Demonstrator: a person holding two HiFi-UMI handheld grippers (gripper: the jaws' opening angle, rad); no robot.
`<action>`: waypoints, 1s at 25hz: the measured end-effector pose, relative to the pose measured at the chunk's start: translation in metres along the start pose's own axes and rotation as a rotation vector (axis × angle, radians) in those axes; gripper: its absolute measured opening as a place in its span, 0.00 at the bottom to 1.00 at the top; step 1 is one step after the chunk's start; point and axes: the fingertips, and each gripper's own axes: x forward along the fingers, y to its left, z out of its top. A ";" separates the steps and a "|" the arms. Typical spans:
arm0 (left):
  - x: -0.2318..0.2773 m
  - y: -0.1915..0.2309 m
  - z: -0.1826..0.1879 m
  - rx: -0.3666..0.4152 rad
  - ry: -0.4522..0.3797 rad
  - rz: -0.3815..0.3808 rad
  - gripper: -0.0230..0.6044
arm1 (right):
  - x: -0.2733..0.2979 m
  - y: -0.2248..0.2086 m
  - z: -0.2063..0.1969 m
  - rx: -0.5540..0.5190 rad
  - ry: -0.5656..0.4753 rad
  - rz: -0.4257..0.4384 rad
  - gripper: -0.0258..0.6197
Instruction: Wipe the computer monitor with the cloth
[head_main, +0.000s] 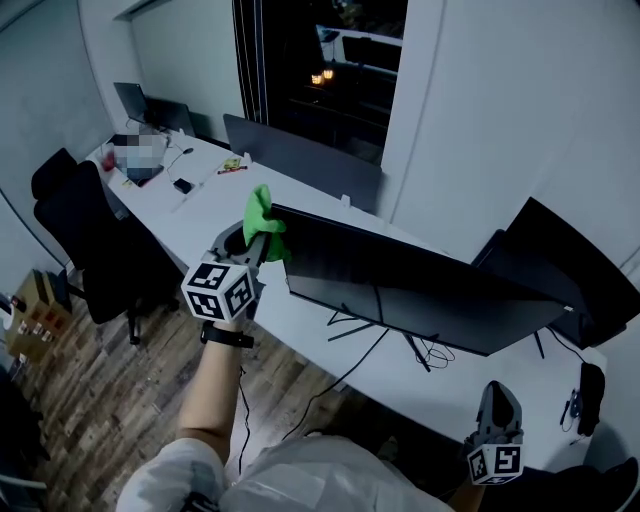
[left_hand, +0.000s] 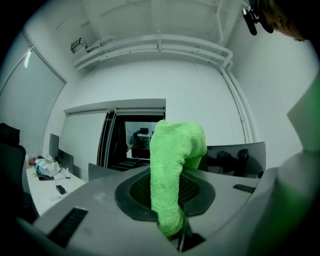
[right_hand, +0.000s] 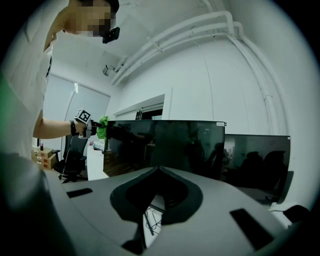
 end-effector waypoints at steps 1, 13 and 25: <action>0.001 0.001 -0.001 0.004 0.004 0.009 0.12 | 0.003 -0.004 0.000 0.000 -0.001 0.006 0.04; 0.006 0.007 -0.058 0.090 0.112 0.064 0.12 | 0.029 -0.037 -0.008 0.002 0.020 0.078 0.04; 0.008 0.017 -0.153 0.023 0.163 0.100 0.12 | 0.046 -0.034 -0.009 -0.026 0.046 0.121 0.04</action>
